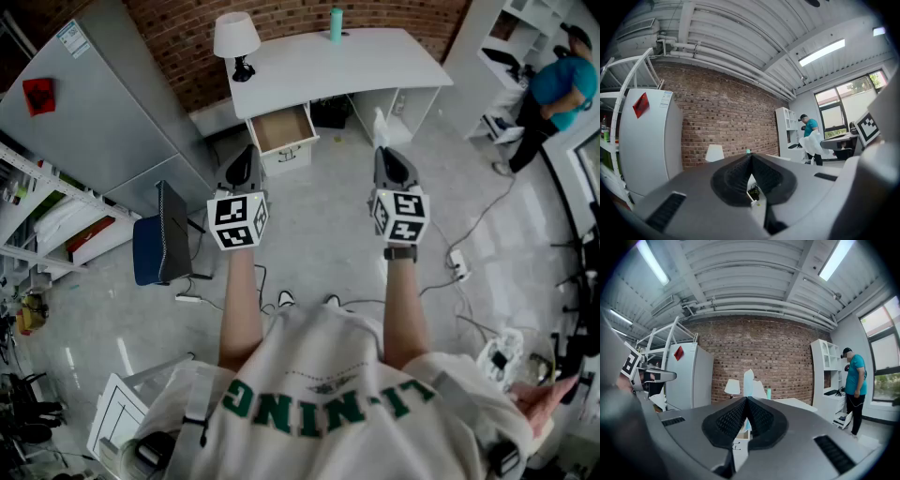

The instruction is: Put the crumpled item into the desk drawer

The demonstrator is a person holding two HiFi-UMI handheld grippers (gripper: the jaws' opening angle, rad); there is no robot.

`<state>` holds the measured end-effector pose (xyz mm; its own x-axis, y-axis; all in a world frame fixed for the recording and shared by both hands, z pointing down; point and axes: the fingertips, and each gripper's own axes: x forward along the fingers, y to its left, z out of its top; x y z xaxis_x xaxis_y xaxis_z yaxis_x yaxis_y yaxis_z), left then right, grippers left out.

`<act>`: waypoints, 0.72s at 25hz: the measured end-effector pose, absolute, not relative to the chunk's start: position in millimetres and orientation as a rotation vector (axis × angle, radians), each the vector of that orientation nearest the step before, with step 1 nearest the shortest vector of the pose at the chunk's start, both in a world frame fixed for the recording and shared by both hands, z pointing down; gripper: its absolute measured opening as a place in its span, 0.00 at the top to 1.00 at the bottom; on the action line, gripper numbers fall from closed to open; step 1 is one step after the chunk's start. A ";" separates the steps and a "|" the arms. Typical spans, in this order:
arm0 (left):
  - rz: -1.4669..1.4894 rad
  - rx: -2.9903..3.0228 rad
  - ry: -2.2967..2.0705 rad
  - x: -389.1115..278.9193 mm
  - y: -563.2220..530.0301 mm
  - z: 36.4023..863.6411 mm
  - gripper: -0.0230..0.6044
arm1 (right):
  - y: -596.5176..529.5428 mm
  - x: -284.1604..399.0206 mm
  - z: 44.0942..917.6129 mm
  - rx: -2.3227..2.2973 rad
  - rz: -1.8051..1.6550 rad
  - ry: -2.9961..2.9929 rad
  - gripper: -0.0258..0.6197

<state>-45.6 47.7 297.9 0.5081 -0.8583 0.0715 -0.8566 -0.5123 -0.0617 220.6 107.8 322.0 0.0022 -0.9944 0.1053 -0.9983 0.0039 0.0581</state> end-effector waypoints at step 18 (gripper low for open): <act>-0.159 -2.715 1.561 -14.7 74.5 308.7 0.97 | 120.4 220.1 343.2 2.122 0.249 -2.332 0.96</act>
<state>-14.7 74.5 308.7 0.4993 -0.8623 0.0848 -0.8616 -0.5044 -0.0558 220.1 120.4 343.2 -0.0996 -0.9910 0.0899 -0.9876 0.0875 -0.1305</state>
